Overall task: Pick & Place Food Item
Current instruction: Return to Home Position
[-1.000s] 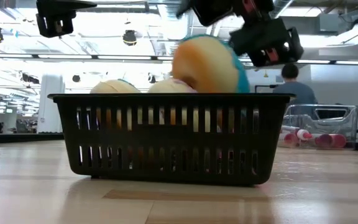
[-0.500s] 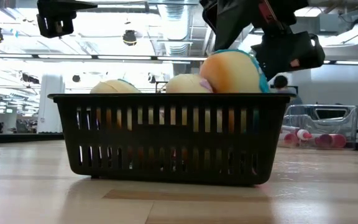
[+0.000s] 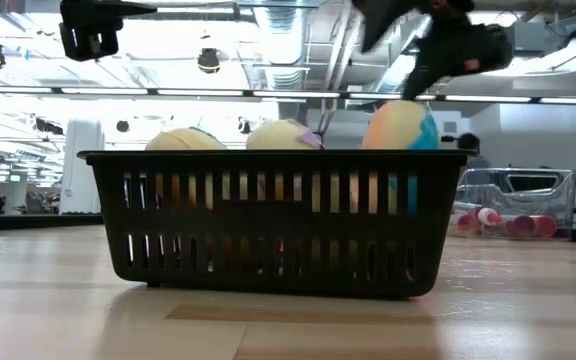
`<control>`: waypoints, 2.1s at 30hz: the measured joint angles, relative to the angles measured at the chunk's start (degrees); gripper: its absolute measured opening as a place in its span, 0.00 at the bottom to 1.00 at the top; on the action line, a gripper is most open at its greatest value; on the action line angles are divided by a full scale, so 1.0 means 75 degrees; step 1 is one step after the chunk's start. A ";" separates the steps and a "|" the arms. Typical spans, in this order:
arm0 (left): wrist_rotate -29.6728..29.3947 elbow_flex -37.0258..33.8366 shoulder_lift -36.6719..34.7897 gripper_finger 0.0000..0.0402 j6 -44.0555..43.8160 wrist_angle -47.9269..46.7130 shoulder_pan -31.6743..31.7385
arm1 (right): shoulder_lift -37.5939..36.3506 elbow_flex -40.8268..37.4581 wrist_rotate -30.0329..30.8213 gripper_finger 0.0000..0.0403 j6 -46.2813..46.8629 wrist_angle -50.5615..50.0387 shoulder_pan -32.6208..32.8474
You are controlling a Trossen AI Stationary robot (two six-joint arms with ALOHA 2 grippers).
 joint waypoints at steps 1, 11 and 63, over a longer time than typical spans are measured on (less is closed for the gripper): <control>-0.0006 0.0000 0.0000 0.65 0.0031 -0.0013 -0.0001 | -0.0129 0.0000 0.0121 0.58 -0.0004 -0.0353 -0.0011; -0.0461 -0.0006 -0.0363 0.65 0.1063 -0.0590 0.0113 | -0.0873 -0.0010 0.1787 0.58 0.1400 -0.4311 0.0776; 0.0083 -0.4167 -0.5633 0.53 0.4530 -0.0395 0.3712 | -0.5017 -0.3544 0.5534 0.58 0.2718 -0.2158 0.3415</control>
